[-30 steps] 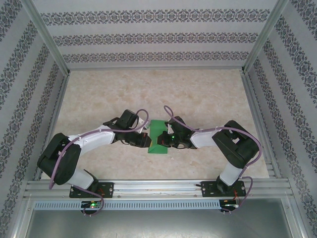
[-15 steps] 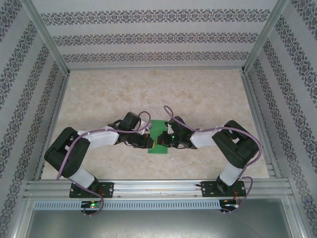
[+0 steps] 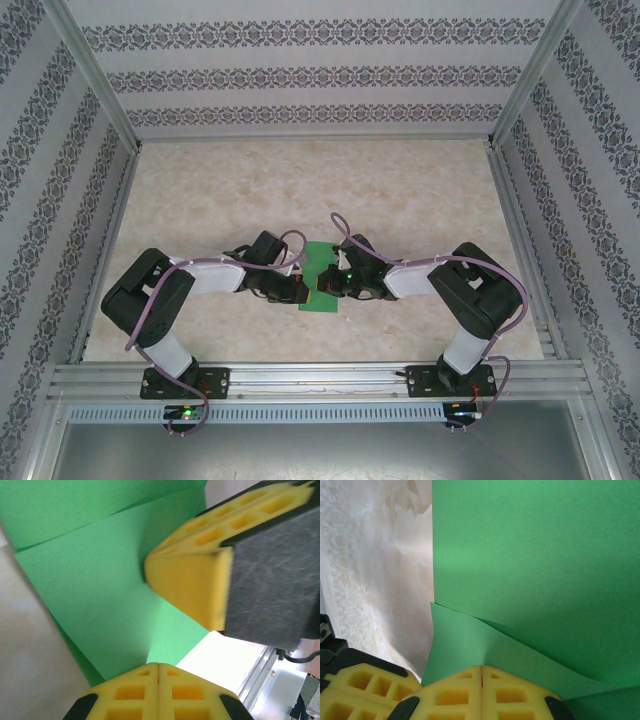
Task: Fold a paper plane with a square sheet of paper (fold left side to right side)
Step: Fold the triangle a second time at the center of the table.
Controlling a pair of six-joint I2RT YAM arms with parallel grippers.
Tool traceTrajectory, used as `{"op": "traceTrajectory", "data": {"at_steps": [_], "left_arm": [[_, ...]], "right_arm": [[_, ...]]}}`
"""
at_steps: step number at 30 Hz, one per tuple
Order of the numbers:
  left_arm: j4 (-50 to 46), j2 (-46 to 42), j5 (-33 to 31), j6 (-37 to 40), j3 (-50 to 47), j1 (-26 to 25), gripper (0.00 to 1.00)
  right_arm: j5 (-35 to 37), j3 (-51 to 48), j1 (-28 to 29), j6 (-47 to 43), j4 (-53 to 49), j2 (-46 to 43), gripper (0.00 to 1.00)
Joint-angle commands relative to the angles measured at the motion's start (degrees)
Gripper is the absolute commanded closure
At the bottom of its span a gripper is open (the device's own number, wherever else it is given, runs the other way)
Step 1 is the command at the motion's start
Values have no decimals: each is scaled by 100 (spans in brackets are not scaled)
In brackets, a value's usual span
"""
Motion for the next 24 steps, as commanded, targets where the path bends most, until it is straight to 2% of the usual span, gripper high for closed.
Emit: {"op": "traceTrajectory", "data": {"at_steps": [1, 24], "left_arm": [[129, 92, -101, 82, -111, -45, 99], [-39, -239, -368, 147, -151, -45, 98]], "right_arm": [[93, -67, -24, -30, -181, 161, 100], [93, -85, -28, -54, -183, 178, 100]]}}
